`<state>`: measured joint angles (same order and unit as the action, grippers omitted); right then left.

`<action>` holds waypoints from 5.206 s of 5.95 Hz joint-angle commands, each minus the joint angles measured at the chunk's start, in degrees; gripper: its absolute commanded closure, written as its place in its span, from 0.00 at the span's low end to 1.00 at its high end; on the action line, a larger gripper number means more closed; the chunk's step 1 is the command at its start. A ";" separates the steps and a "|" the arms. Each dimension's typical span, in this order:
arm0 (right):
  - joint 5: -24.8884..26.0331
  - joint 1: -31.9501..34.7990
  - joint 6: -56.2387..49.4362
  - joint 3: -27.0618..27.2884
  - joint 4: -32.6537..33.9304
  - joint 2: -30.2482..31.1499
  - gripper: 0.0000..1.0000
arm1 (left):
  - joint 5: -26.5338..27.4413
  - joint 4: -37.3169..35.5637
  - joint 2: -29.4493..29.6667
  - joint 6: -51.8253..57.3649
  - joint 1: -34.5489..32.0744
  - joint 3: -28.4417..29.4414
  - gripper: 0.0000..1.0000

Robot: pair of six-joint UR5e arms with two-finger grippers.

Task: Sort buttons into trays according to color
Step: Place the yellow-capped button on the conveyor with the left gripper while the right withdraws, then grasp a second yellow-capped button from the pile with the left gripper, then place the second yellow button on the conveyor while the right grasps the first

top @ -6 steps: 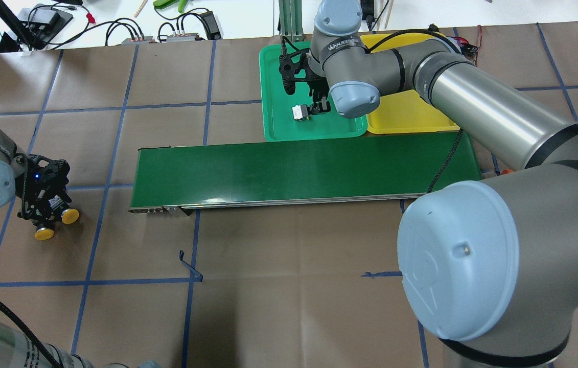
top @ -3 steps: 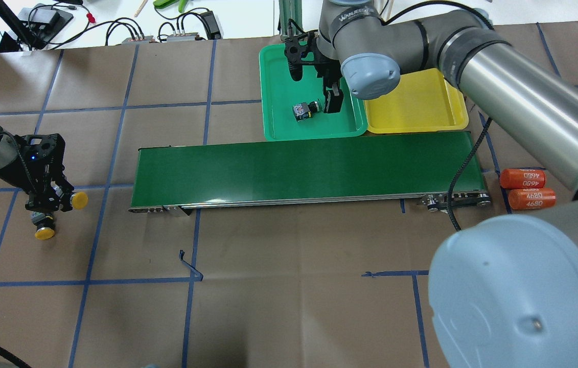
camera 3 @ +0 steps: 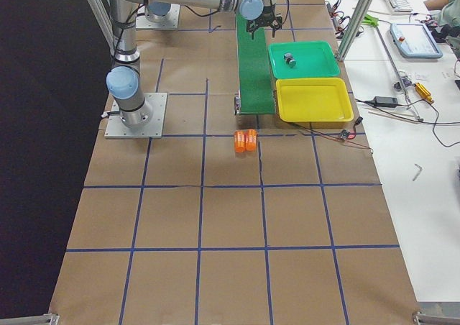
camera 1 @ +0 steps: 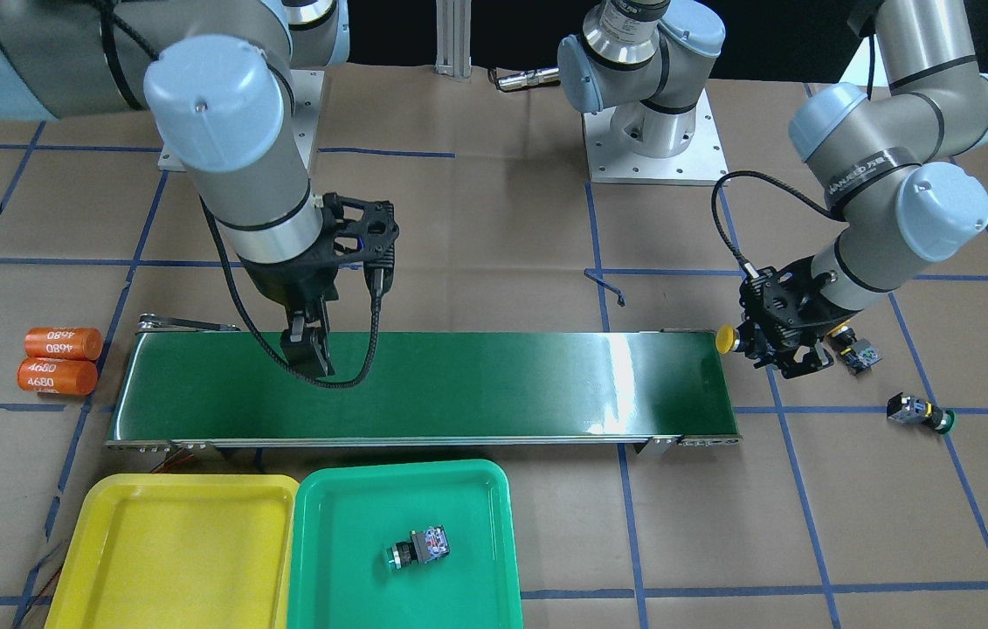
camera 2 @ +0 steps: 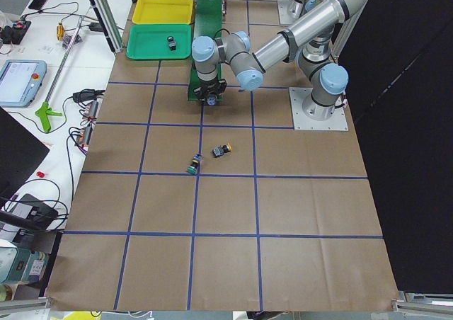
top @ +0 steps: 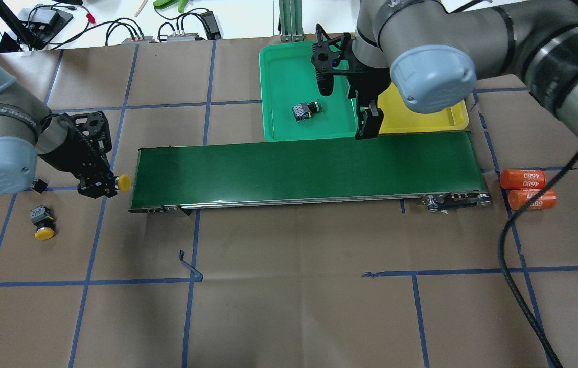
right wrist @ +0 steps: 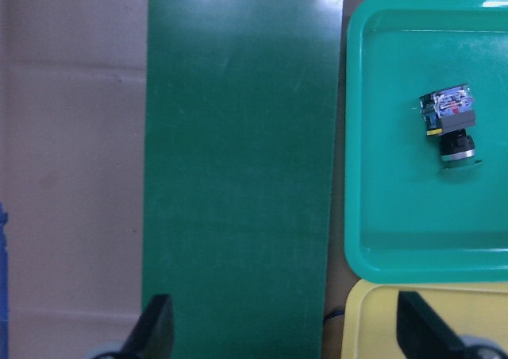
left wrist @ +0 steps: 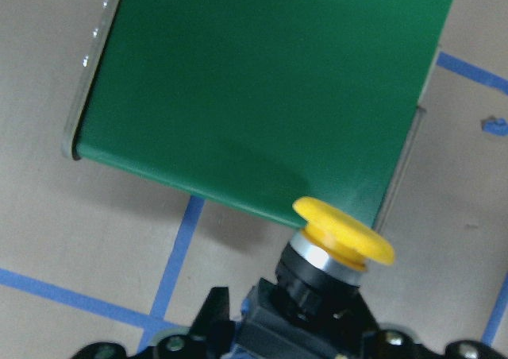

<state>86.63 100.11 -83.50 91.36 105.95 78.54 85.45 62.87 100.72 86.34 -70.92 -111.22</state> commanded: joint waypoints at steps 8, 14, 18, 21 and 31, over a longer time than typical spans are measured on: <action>0.73 0.26 6.25 0.13 -11.30 4.25 0.00 | 4.63 -2.59 2.99 9.64 2.66 3.03 0.02; 0.73 0.52 6.07 0.13 -11.21 4.52 0.00 | 12.98 -2.05 3.96 67.43 19.12 0.31 0.02; 0.73 0.61 6.33 0.22 -11.30 4.08 0.00 | 12.72 -7.67 11.16 68.61 19.68 1.27 0.04; 0.47 0.61 6.51 0.13 -10.95 3.64 0.00 | 12.37 -7.85 12.66 68.52 19.59 1.09 0.15; -0.76 0.79 -0.08 10.94 14.87 -3.99 0.00 | 4.02 5.51 5.28 2.31 -3.21 9.62 0.90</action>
<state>86.14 100.89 -83.19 101.21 116.54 76.80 89.61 67.53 106.19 96.16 -69.03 -102.28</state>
